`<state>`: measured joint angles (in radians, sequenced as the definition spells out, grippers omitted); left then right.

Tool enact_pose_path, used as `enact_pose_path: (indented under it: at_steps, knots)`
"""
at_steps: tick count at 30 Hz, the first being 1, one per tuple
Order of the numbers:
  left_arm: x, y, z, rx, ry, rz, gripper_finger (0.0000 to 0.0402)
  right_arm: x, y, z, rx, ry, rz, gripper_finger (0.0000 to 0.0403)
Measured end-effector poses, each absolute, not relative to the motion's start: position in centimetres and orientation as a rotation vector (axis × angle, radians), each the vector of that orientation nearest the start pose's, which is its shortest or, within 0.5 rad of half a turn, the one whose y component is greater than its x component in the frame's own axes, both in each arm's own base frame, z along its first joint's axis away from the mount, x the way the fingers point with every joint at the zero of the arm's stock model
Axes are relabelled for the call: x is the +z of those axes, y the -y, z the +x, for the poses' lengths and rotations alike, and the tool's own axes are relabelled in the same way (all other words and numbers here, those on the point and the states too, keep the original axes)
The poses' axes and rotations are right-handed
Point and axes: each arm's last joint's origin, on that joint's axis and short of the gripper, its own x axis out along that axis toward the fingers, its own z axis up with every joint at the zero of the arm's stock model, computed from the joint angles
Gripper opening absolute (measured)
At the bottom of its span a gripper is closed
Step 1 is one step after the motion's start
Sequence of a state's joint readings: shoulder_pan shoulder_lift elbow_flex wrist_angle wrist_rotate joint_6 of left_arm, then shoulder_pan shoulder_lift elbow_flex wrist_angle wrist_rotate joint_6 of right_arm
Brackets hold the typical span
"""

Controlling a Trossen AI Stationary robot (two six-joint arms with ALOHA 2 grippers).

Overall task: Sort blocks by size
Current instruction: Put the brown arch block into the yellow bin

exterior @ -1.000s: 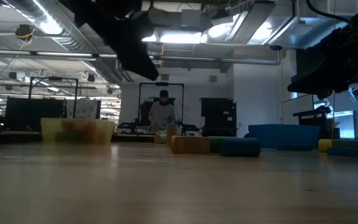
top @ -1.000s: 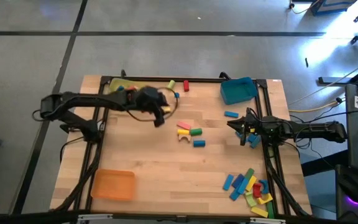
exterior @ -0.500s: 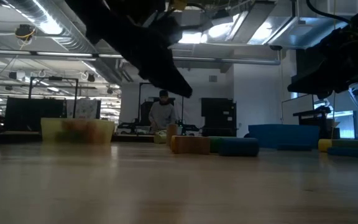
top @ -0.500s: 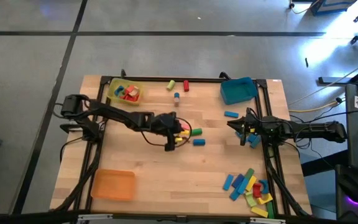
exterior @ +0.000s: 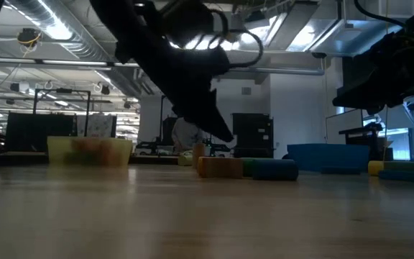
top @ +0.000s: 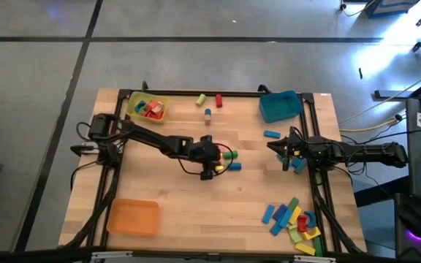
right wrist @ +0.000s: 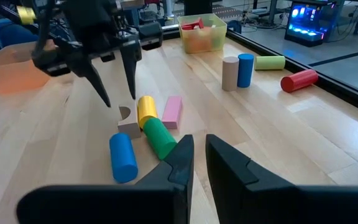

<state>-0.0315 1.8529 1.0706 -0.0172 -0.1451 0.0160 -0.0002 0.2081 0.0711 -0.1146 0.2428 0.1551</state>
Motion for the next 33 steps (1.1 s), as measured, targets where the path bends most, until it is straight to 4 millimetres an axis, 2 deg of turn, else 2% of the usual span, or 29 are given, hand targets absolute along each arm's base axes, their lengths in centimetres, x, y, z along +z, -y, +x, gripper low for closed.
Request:
enact_pose_path:
  at_steps: [7,20,27,33]
  knots:
    - [15.0,0.6,38.3,0.151,-0.917,0.098,0.0159,16.0,0.7,10.5,-0.261,-0.231,0.124,0.0046]
    - [14.4,1.0,37.8,0.1,-0.979,0.098,0.0159,16.0,0.7,10.5,-0.261,-0.232,0.124,0.0046]
    - [14.3,0.4,37.9,0.124,-0.967,0.066,0.0159,16.0,0.7,10.5,-0.261,-0.232,0.124,0.0046]
    - [12.4,0.3,38.5,0.137,-0.977,0.021,0.0159,16.0,0.7,10.5,-0.26,-0.232,0.123,0.0046]
